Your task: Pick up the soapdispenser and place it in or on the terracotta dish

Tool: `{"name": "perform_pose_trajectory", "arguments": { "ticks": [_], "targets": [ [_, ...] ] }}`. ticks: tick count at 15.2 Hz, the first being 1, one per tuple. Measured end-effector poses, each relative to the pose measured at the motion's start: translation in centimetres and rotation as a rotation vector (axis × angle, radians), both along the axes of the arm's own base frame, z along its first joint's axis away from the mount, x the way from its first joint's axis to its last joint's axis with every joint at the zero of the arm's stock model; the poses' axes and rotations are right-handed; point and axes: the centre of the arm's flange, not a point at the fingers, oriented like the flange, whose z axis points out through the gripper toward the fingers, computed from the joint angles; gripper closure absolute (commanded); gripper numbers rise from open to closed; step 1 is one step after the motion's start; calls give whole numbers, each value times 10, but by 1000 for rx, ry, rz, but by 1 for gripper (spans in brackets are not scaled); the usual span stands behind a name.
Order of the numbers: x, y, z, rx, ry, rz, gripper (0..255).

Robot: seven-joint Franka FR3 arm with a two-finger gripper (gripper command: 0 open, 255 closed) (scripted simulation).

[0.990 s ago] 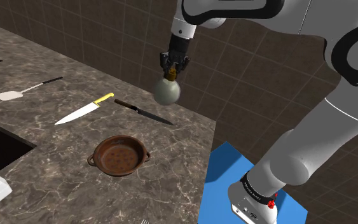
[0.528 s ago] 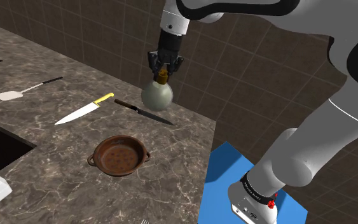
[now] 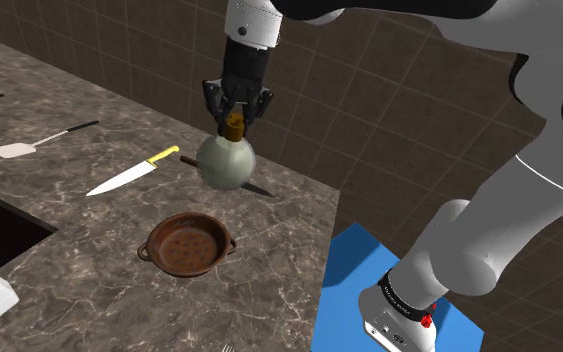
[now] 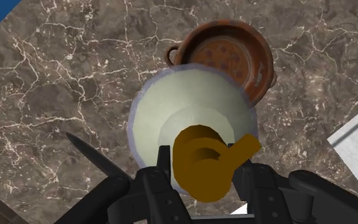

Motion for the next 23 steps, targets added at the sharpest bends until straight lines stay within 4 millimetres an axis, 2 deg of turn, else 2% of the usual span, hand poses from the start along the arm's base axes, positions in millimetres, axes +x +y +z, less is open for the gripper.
{"name": "perform_pose_trajectory", "arguments": {
  "ticks": [5,8,11,23],
  "targets": [
    [-28,60,8,0,0,0,255],
    [-39,86,10,0,0,0,255],
    [-42,92,-3,0,1,-1,255],
    [-42,91,-66,0,1,-1,255]
  ]
}}
